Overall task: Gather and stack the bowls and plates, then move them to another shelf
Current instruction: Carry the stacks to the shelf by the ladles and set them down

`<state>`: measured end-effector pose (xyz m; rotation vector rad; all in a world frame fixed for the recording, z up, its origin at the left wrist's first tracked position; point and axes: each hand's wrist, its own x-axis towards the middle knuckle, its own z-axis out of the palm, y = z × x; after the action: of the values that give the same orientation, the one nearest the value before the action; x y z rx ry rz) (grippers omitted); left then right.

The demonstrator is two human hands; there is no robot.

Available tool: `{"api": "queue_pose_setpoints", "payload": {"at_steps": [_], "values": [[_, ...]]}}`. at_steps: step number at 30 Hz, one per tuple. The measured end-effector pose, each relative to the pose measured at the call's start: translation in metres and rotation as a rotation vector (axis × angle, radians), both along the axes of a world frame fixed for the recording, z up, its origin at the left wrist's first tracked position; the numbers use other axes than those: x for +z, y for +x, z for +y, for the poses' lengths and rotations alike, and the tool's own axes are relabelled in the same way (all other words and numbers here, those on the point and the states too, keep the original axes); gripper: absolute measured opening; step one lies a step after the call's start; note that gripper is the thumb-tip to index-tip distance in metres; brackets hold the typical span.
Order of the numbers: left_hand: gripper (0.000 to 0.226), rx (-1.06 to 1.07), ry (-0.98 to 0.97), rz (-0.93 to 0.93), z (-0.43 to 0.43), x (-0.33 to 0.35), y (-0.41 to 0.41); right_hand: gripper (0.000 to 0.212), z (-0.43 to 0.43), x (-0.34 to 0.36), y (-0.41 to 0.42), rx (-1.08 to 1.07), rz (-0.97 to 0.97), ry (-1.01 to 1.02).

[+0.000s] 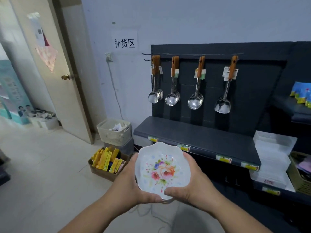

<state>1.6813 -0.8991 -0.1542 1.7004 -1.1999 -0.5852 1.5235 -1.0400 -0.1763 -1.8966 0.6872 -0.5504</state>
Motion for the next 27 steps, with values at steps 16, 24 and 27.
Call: {"api": "queue_pose_setpoints", "payload": {"at_steps": [16, 24, 27], "values": [[0.098, -0.127, 0.091, 0.038, -0.277, -0.064, 0.22, 0.103, -0.241, -0.068, 0.202, -0.243, 0.039, 0.023], [0.101, -0.196, 0.208, 0.009, -0.415, -0.113, 0.371, 0.079, -0.353, -0.105, 0.349, -0.333, 0.061, 0.108], [0.102, -0.209, 0.221, 0.051, -0.454, -0.141, 0.407, 0.078, -0.39, -0.126, 0.38, -0.366, 0.08, 0.168]]}}
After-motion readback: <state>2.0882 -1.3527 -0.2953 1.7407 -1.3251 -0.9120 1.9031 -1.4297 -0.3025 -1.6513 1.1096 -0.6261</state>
